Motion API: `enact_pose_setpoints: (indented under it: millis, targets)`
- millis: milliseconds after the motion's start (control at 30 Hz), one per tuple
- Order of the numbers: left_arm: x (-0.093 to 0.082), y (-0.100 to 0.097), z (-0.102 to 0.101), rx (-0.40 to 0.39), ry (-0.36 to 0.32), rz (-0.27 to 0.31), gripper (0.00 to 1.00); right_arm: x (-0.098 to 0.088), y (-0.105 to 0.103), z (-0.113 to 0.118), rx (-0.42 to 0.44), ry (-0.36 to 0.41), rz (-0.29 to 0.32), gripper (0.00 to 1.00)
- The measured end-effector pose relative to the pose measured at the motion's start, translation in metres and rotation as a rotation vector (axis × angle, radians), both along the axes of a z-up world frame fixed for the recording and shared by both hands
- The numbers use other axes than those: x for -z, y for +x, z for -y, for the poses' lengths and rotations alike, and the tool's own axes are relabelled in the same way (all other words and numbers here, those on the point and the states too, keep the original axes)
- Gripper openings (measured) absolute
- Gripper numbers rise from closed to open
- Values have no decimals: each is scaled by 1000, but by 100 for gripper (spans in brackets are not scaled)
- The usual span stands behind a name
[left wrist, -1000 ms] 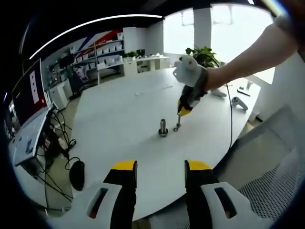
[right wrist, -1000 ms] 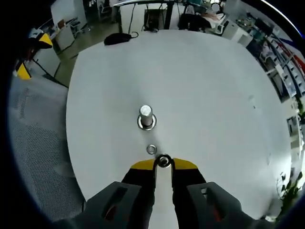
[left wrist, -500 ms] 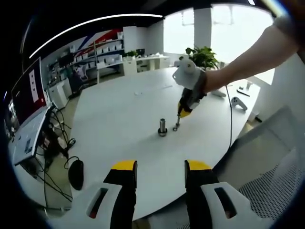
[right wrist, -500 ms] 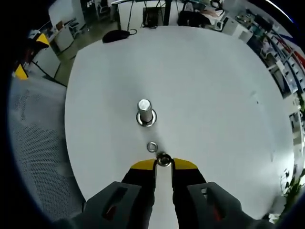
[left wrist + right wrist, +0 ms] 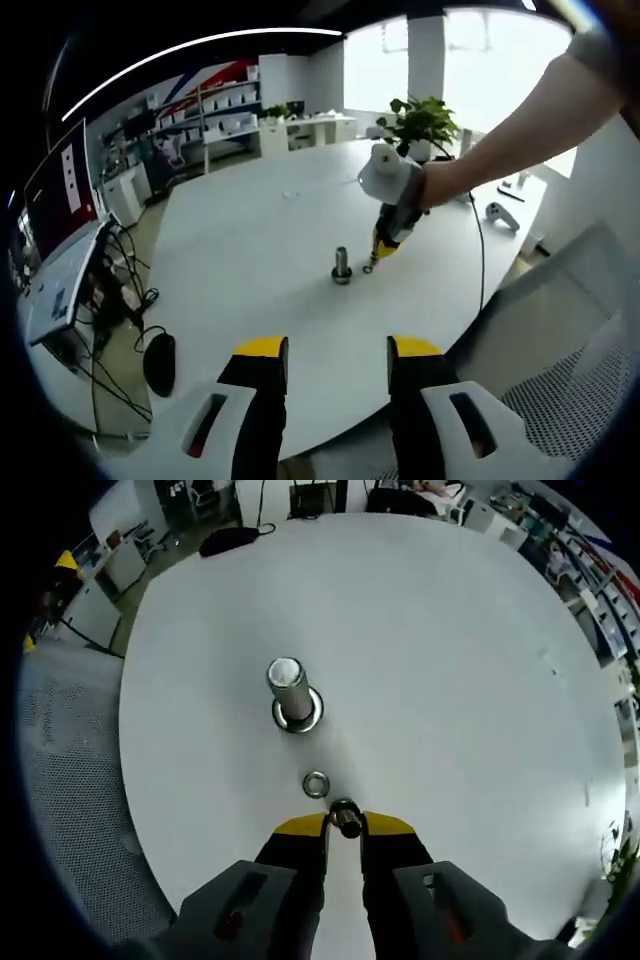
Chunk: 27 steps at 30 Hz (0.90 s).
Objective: Place the washer onto the threaded stud by aligning its center hole with the stud, sliding it down to the base, and recovering from edge contact or off-axis alignment until the washer reaches the visible bottom stop.
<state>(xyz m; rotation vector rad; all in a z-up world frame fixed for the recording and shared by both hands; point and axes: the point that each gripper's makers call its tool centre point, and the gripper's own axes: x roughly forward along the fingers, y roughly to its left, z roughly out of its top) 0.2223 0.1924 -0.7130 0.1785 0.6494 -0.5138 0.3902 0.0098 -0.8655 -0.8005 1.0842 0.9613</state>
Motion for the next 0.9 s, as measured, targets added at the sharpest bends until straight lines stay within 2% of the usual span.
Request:
enact_pose_setpoints:
  millis: [267,500,600,700,800,900]
  targets:
    - [-2,-1,3,10,-10,6,37,4,2,10,13,-30,9,14]
    - [-3,0,4,14,-19,12,37,1,-6,14,41,-35,-8,15]
    - [-3,0,4,14,-19,12,37,-1,-15,7,45,-19,-26,15]
    - [-3,0,4,17,-21,14,37,-4,-25,-4,1,-4,-4,15]
    - [-3,-1,4,21,-15,14,37,-3,-38,-16,-23,31,-17,15]
    - [-3,-1,5,24,-16,14,37,1,-44,-24,-60,28,-17,16]
